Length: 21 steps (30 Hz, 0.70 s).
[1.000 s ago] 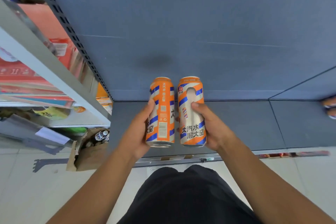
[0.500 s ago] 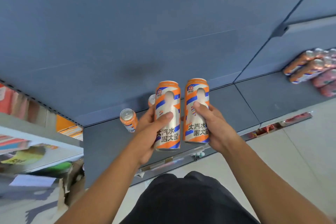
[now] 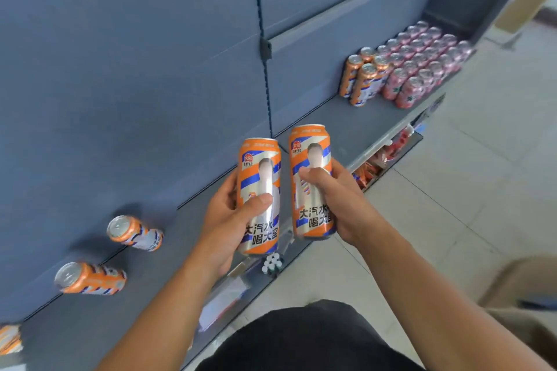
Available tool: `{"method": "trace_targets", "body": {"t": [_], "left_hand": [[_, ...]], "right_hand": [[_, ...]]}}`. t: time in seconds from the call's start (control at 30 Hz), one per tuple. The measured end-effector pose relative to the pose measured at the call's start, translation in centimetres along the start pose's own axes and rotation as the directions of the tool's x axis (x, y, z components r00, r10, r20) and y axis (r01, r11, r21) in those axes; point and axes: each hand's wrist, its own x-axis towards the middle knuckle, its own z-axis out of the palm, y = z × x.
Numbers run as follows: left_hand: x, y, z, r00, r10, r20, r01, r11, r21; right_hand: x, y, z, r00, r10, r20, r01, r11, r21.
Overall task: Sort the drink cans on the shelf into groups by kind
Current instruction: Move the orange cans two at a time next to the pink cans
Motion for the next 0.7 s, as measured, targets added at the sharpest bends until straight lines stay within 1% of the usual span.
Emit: {"method": "trace_targets", "body": {"t": [0.1, 0.23, 0.43, 0.57, 0.7], "left_hand": [[1.8, 0.5, 4.0, 0.996, 0.005, 0.086, -0.007, 1.0, 0.027], [4.6, 0.8, 8.1, 0.985, 0.003, 0.173, -0.013, 0.998, 0.056], [10.0, 1.3, 12.3, 0.962, -0.034, 0.271, 0.013, 0.997, 0.077], [14.5, 1.7, 14.7, 0.935, -0.057, 0.35, 0.033, 0.997, 0.074], [18.9, 2.7, 17.5, 0.894, -0.1, 0.437, 0.059, 0.992, 0.107]], "right_hand": [[0.0, -1.4, -3.9, 0.997, -0.027, -0.075, 0.03, 0.999, 0.044], [0.3, -2.6, -8.2, 0.984, -0.073, -0.161, 0.081, 0.996, 0.041], [2.1, -4.1, -12.4, 0.954, -0.077, -0.291, 0.107, 0.99, 0.088], [4.8, -5.5, -14.4, 0.93, -0.072, -0.36, 0.108, 0.991, 0.082], [7.4, -7.3, -16.5, 0.9, -0.104, -0.424, 0.135, 0.99, 0.044]]}}
